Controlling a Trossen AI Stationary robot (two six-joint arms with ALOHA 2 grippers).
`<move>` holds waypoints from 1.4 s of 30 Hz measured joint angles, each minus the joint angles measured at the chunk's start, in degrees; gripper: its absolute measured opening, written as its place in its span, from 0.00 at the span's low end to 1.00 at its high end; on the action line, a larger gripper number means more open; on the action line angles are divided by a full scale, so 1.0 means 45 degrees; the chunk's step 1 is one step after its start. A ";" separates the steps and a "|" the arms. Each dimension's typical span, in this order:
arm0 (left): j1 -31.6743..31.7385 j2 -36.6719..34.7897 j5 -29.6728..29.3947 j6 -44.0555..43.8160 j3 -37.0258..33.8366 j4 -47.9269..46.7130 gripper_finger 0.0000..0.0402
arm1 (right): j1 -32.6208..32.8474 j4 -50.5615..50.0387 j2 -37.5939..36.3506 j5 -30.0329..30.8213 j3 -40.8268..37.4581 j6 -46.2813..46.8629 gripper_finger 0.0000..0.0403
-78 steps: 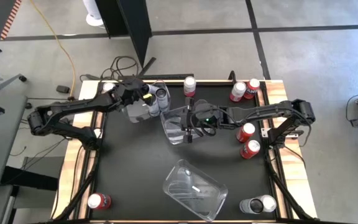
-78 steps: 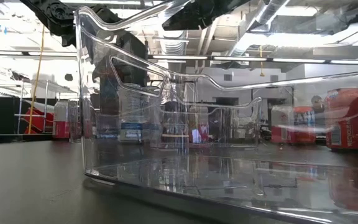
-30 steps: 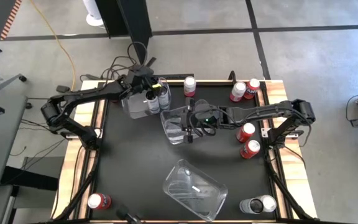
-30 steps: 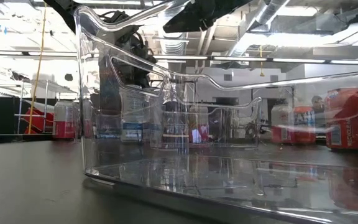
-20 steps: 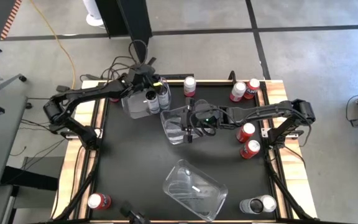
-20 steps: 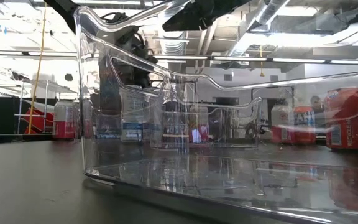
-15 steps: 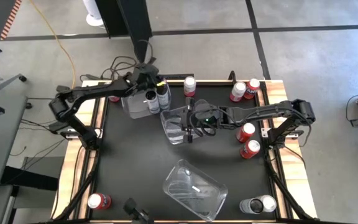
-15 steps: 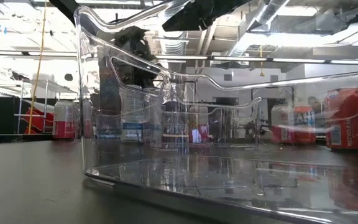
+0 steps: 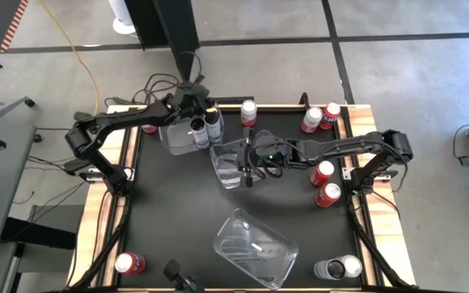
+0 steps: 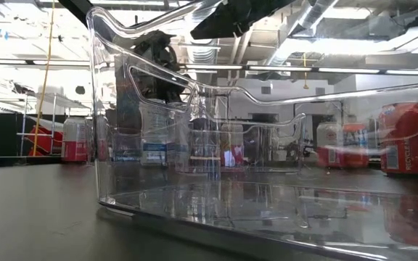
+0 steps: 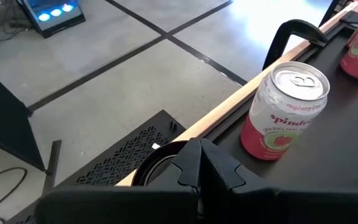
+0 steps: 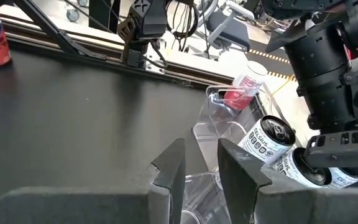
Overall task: Sort soda cans
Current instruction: Put the left black soda can in the top left transparent bin, then put the top center pink-white soda can in the middle transparent bin
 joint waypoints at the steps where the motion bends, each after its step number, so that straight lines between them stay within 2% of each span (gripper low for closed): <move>1: 0.0000 -0.0068 0.0004 0.0052 -0.0005 -0.0031 0.00 | 0.0001 0.0000 0.0000 -0.0001 0.0000 0.0000 0.28; 16: -0.0395 -0.1416 0.0022 0.0974 -0.0049 -0.0470 0.00 | 0.0032 0.0200 0.0000 -0.0001 0.0000 -0.0260 0.28; 20: -0.0482 -0.2578 0.0730 0.1532 -0.0049 -0.0874 0.00 | 0.0122 -0.0284 -0.0307 -0.0002 -0.0005 -0.0485 0.28; 24: -0.0671 -0.4457 0.1264 0.2151 -0.0206 -0.1482 0.00 | 0.0232 -0.1143 -0.1171 -0.0001 -0.0005 -0.0478 0.30; 29: -0.0998 -0.7070 0.1810 0.2071 -0.1837 -0.1285 0.00 | 0.0235 -0.2098 -0.2562 0.0580 -0.0418 -0.0015 0.36; 31: -0.1168 -0.8161 0.1939 0.1782 -0.2927 -0.0653 0.00 | -0.0001 -0.2705 -0.3319 0.0715 -0.0776 0.0556 0.39; 35: -0.1803 -1.0139 0.3054 0.0722 -0.5351 0.1204 0.00 | -0.0395 -0.3861 -0.4823 0.0945 -0.1452 0.2174 0.46; 39: -0.2752 -1.1539 0.3437 0.0195 -0.7233 0.2368 0.00 | -0.0634 -0.4395 -0.5769 0.1730 -0.1824 0.3035 0.54; 42: -0.3346 -1.2093 0.3412 -0.0144 -0.8079 0.2699 0.00 | -0.1589 -0.4068 -0.5785 0.1771 -0.1745 0.3701 0.58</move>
